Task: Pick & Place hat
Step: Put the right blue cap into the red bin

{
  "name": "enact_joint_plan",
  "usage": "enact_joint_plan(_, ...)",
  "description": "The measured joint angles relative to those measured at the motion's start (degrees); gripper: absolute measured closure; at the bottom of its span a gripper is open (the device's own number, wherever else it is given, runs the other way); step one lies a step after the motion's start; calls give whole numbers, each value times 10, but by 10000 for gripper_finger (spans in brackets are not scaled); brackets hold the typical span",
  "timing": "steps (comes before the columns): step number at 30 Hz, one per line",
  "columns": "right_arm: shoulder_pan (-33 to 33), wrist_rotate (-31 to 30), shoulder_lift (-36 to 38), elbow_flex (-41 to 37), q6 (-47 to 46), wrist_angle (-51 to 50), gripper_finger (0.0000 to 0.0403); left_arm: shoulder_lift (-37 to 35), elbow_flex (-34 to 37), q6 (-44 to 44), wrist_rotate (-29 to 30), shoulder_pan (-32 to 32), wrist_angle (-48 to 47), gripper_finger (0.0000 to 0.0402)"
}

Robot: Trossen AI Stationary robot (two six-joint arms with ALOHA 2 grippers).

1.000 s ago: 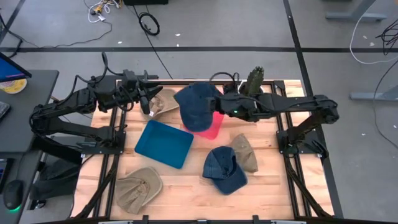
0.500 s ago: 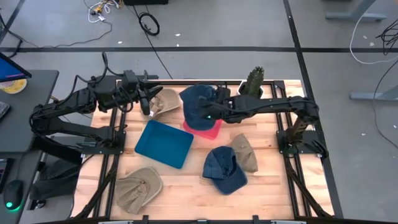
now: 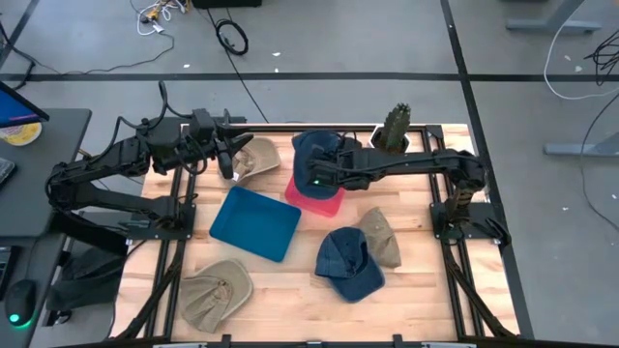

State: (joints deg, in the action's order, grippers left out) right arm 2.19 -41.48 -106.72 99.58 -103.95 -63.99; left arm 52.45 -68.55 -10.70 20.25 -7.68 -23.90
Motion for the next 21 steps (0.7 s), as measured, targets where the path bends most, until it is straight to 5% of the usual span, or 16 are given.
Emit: enact_joint_plan(21,60,70,-41,0,-33,21,401,0,0,0,0,0,0,282)
